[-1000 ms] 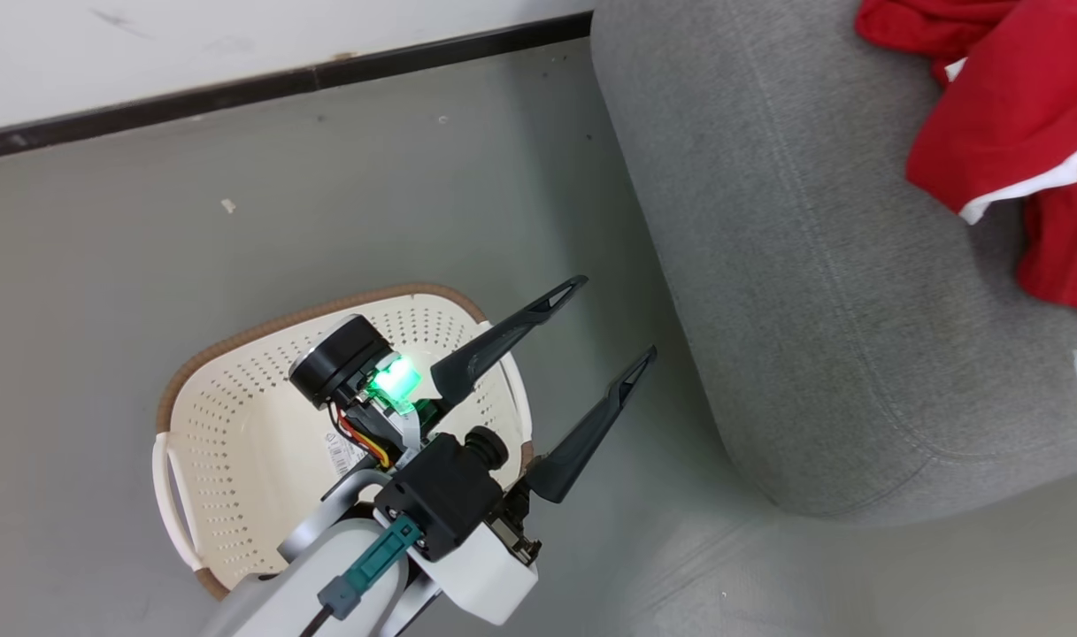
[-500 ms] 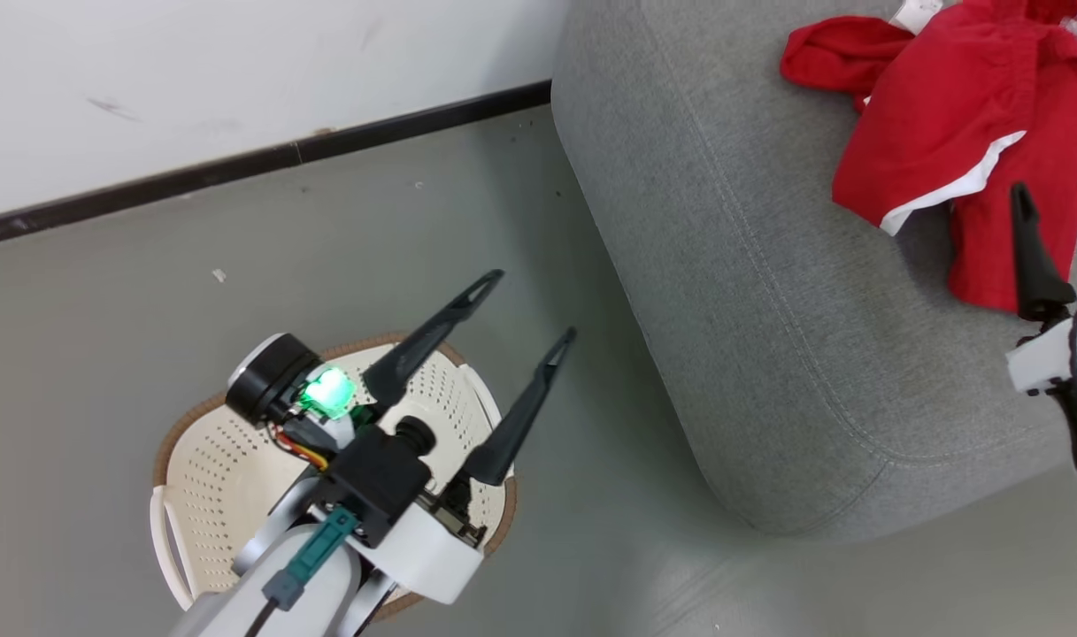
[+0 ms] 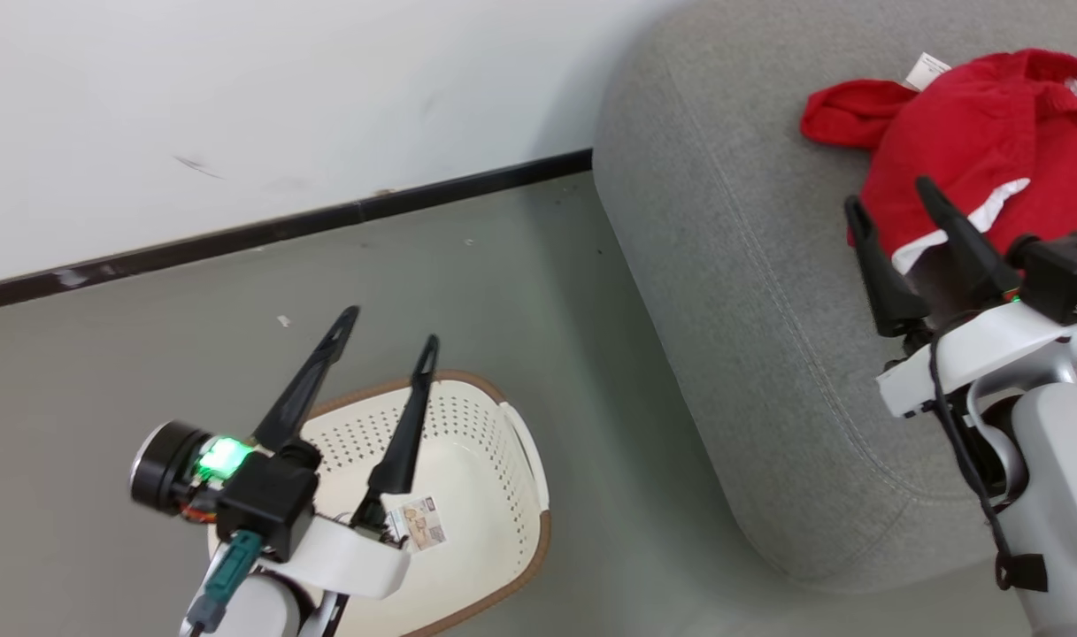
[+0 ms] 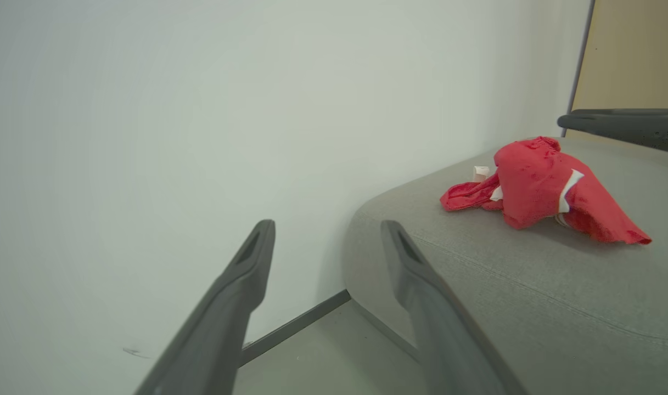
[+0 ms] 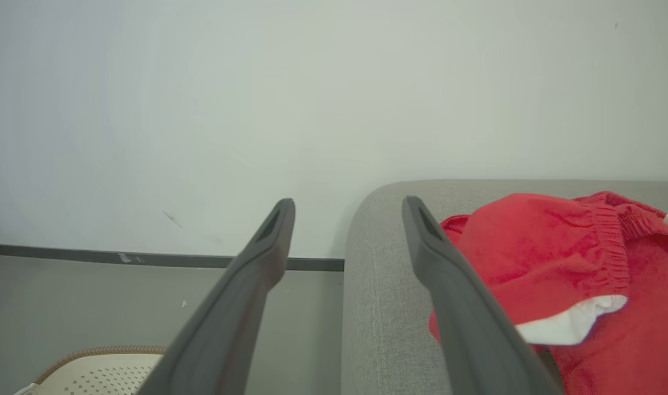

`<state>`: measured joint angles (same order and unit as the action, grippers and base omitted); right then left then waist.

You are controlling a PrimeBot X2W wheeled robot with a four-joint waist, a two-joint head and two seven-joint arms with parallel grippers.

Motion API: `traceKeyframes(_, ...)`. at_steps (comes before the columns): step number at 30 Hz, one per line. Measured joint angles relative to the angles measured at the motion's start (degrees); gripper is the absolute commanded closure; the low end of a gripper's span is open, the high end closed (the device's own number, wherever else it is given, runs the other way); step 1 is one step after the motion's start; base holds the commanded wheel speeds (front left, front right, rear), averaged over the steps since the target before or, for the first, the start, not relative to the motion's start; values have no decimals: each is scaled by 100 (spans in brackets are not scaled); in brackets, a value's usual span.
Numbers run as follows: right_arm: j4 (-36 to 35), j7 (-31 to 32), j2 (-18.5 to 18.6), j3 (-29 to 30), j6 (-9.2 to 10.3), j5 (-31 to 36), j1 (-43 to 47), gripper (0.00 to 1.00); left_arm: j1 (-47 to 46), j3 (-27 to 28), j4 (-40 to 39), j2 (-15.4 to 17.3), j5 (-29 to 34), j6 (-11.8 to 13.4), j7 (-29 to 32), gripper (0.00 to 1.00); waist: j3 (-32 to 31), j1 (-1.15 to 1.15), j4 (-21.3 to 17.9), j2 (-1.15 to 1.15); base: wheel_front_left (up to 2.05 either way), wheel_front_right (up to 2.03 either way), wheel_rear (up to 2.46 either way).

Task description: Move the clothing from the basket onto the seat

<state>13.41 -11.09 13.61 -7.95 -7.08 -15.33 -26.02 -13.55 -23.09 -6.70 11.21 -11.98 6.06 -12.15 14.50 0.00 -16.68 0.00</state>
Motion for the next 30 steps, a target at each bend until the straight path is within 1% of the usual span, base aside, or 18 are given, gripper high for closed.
traceKeyframes(6, -58, 1, -134, -168, 0, 10, 35, 0, 444, 398, 44, -29, -231, 336, -57, 0, -233, 0, 246, 0, 0, 0, 0)
traceKeyframes(9, -81, 25, -224, -216, 0, 26, 130, 0, 633, 604, 71, -2, -247, 480, -63, 0, -346, 0, 381, 0, 0, 0, 0)
traceKeyframes(11, -92, 59, -294, -286, 0, 35, 204, 0, 806, 793, 89, 41, -263, 634, -109, 0, -453, 0, 517, 0, 0, 0, 0)
traceKeyframes(15, -157, 59, -436, -582, 0, 1, 380, 0, 1117, 1109, 174, 68, -361, 831, -112, 0, -626, 0, 751, 0, 0, 0, 0)
traceKeyframes(20, -148, 105, -463, -624, 0, 36, 598, 0, 1384, 1298, 265, 136, -410, 951, -113, 0, -792, 0, 977, 0, 0, 0, 0)
traceKeyframes(23, -147, 104, -465, -598, 0, 81, 687, 0, 1475, 1372, 305, 120, -527, 989, -113, 0, -855, 0, 1062, 0, 0, 0, 0)
traceKeyframes(30, -149, 38, -549, -289, 0, 302, 1107, 0, 1736, 1437, 422, 176, -584, 1044, -113, 0, -1063, 0, 1342, 0, 0, 0, 0)
